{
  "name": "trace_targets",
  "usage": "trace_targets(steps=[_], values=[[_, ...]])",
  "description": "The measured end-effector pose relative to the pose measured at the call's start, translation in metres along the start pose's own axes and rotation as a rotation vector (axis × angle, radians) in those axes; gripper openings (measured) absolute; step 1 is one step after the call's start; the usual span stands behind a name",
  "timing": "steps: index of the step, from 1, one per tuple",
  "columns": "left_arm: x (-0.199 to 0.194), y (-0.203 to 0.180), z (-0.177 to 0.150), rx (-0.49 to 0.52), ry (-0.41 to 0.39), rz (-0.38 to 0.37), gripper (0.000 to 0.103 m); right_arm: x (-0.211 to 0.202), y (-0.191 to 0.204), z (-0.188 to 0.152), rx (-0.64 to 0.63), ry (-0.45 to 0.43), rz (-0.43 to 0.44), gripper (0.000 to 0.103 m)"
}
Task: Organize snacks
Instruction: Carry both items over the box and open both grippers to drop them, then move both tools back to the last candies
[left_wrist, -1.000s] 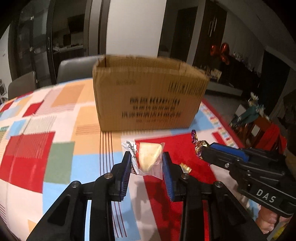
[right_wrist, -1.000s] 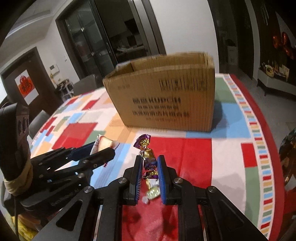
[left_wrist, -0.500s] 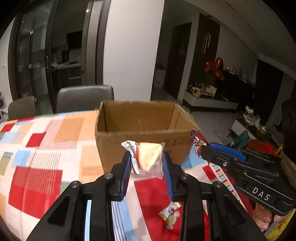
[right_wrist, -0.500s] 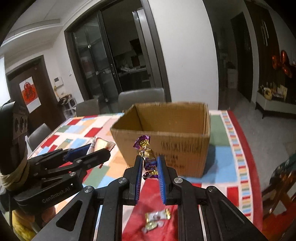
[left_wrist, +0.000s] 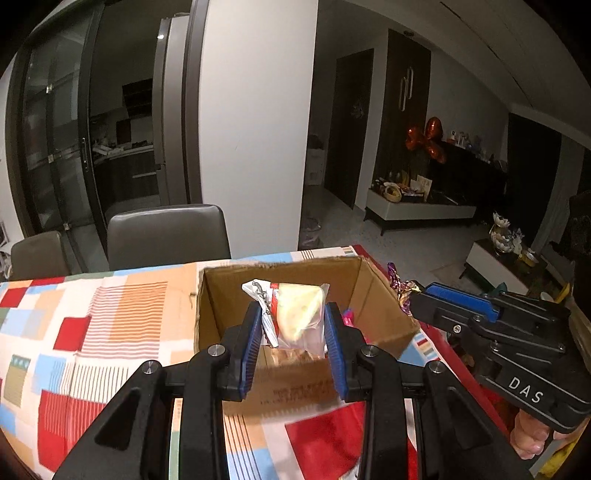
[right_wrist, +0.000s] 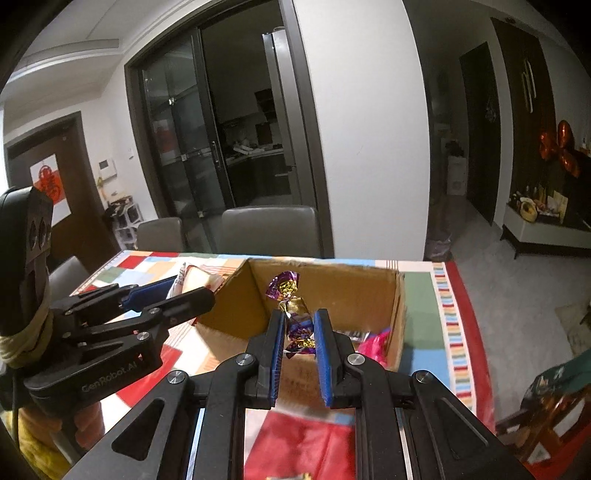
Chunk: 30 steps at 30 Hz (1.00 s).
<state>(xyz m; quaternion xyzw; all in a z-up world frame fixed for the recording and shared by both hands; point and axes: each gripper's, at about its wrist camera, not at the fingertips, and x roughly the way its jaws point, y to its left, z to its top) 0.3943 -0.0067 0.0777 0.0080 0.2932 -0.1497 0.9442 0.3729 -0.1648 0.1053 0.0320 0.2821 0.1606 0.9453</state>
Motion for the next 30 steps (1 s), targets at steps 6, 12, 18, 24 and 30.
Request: trace_targets(steps=[6, 12, 18, 24, 30], values=[[0.032, 0.005, 0.016, 0.002, 0.044, 0.027, 0.036, 0.022, -0.006, 0.013, 0.007, 0.022, -0.022, 0.018], [0.053, 0.007, 0.015, 0.003, 0.079, 0.090, 0.059, 0.037, -0.012, 0.013, 0.016, 0.056, -0.083, 0.035], [0.033, -0.001, -0.007, 0.021, 0.062, 0.108, 0.066, 0.024, -0.016, -0.006, 0.019, 0.064, -0.085, 0.038], [-0.004, -0.019, -0.031, 0.081, 0.006, 0.127, 0.071, -0.001, -0.017, -0.034, 0.015, 0.064, -0.055, 0.038], [-0.037, -0.035, -0.058, 0.087, -0.031, 0.100, 0.071, -0.029, -0.013, -0.062, 0.013, 0.053, -0.044, 0.038]])
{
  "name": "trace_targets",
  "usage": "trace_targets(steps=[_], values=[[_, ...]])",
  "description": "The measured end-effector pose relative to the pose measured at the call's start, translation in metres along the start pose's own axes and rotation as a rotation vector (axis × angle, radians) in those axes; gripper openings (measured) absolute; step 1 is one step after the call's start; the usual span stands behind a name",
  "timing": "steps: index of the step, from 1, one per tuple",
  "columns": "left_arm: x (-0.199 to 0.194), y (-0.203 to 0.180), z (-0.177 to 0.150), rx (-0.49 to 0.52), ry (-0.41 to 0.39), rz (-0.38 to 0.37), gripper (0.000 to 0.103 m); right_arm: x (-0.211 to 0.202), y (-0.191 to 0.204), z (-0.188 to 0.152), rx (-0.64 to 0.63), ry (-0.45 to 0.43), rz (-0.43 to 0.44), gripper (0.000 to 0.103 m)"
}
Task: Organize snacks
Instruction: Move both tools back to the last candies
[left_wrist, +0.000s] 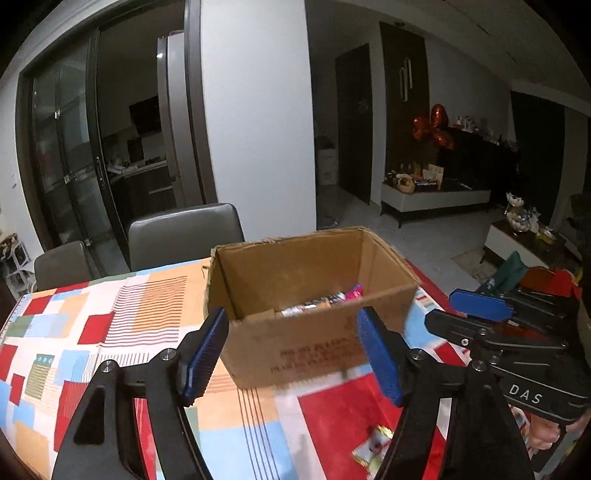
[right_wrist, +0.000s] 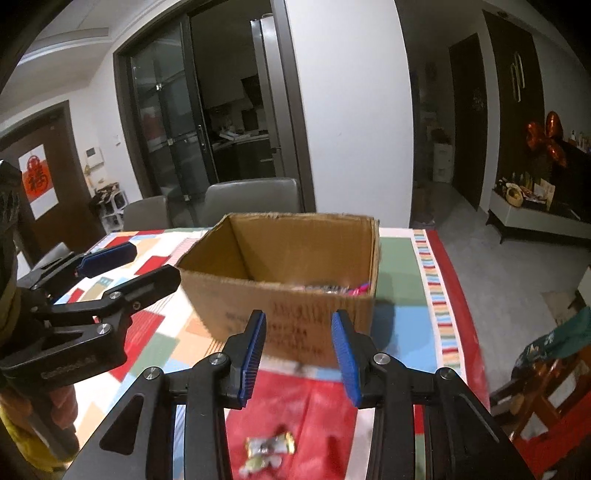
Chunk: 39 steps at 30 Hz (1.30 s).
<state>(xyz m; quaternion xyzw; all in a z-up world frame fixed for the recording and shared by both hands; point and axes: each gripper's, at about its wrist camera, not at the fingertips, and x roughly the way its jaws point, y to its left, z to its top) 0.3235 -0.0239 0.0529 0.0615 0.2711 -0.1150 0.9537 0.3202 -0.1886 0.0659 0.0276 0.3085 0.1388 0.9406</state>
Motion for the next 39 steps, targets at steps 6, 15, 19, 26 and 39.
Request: trace_targets(steps=[6, 15, 19, 26, 39], values=[[-0.025, -0.019, -0.034, 0.022, 0.000, -0.036, 0.071, -0.020, 0.001, -0.030, 0.003, 0.015, 0.018, 0.038], [-0.027, -0.042, -0.079, 0.032, 0.088, -0.101, 0.071, -0.034, -0.007, -0.075, 0.028, 0.057, 0.012, 0.038], [-0.017, -0.049, -0.100, 0.023, 0.150, -0.127, 0.071, -0.030, -0.011, -0.089, 0.049, 0.092, 0.021, 0.038], [0.003, -0.052, -0.128, -0.034, 0.248, -0.173, 0.068, -0.021, -0.013, -0.113, 0.062, 0.137, 0.007, 0.038], [0.045, -0.056, -0.156, -0.076, 0.375, -0.236, 0.050, 0.002, -0.018, -0.140, 0.090, 0.227, -0.004, 0.038]])
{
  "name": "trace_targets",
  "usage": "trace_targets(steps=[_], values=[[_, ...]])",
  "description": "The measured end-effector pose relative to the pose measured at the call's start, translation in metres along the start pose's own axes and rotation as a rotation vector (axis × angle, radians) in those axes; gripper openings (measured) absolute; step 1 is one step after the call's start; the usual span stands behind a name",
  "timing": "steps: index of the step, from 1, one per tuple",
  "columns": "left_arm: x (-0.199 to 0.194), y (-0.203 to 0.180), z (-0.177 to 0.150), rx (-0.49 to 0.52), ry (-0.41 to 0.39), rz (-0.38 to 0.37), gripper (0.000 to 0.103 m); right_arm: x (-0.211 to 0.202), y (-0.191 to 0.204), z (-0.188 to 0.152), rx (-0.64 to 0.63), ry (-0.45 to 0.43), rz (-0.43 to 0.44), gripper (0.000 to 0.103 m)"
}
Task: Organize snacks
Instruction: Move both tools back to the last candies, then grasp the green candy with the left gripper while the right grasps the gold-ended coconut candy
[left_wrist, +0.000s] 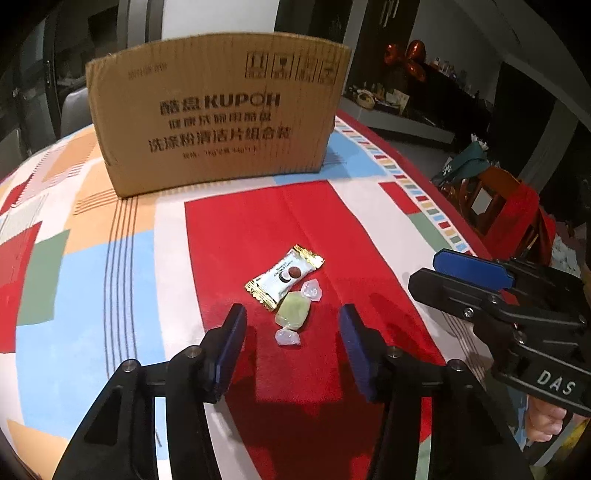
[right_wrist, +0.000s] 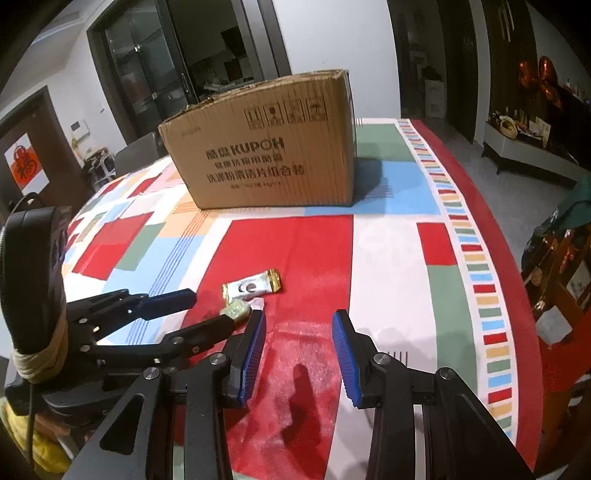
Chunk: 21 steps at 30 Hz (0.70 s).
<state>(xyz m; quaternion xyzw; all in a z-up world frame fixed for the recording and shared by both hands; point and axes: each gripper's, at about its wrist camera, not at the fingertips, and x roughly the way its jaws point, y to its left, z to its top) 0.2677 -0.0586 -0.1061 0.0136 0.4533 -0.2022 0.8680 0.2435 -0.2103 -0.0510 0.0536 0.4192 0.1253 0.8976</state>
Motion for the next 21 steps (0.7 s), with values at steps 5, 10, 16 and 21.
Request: trace_targets(steps=[5, 10, 16, 21], values=[[0.011, 0.001, 0.001, -0.005, 0.020, -0.009, 0.045, 0.006, -0.003, -0.002, 0.019, 0.018, 0.006, 0.038], [0.017, 0.001, 0.003, -0.018, 0.030, -0.013, 0.037, 0.011, -0.007, -0.004, 0.034, 0.031, 0.004, 0.038], [0.019, -0.001, 0.003, -0.014, 0.032, -0.003, 0.022, 0.012, -0.009, -0.004, 0.041, 0.035, 0.006, 0.039], [0.016, 0.000, 0.000, -0.019, 0.030, -0.007, 0.022, 0.014, -0.008, -0.005, 0.035, 0.036, 0.006, 0.039]])
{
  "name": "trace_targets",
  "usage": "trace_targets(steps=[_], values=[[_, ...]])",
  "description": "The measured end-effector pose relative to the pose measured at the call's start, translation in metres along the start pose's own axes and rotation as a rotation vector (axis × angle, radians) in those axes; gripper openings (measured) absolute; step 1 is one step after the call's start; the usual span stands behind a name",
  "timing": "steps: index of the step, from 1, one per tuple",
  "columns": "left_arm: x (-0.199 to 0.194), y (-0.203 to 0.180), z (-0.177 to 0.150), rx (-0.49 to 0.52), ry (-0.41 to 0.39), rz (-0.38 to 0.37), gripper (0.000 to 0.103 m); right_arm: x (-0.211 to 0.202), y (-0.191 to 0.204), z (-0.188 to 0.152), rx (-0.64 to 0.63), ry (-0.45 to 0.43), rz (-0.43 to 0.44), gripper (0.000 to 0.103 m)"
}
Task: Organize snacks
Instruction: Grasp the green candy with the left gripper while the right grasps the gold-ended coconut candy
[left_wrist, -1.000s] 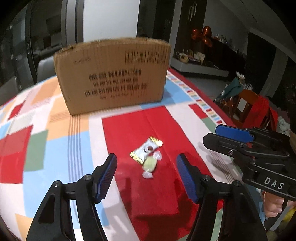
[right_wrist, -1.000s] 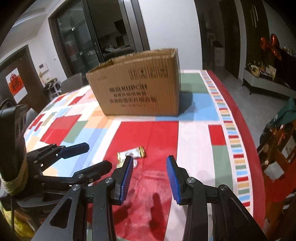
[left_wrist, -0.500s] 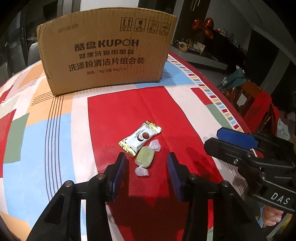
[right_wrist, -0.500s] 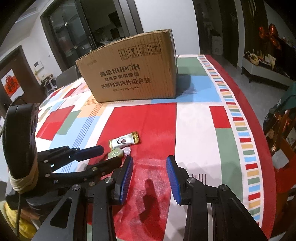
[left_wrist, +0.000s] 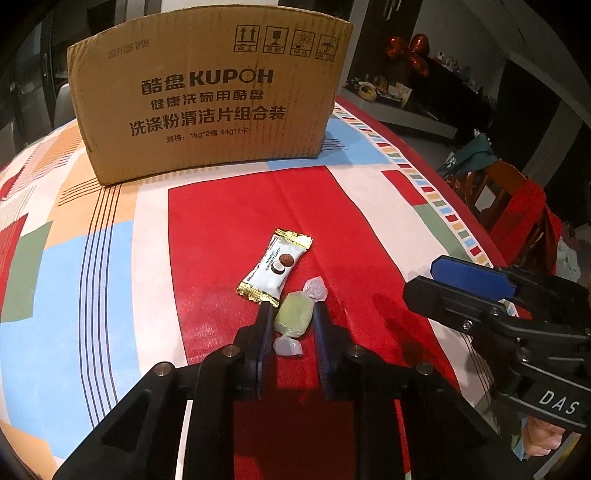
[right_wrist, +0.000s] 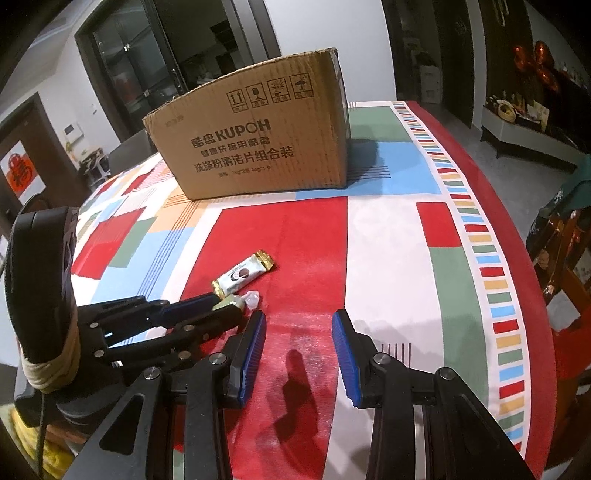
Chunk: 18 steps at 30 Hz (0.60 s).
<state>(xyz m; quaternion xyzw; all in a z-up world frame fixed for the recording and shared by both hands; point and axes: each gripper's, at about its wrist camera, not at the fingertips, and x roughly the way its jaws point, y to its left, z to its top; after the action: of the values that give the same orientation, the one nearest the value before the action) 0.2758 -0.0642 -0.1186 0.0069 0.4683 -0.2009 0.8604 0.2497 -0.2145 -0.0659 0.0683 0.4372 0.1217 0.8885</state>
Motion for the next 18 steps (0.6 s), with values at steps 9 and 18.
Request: trace_targets(steps=[9, 18], values=[[-0.030, 0.015, 0.000, -0.047, -0.082, 0.035, 0.022, 0.003, 0.013, 0.004, -0.016, 0.008, 0.008, 0.039], [-0.054, 0.042, 0.003, -0.055, -0.172, 0.134, 0.022, 0.022, 0.035, 0.019, 0.069, 0.017, 0.051, 0.038]])
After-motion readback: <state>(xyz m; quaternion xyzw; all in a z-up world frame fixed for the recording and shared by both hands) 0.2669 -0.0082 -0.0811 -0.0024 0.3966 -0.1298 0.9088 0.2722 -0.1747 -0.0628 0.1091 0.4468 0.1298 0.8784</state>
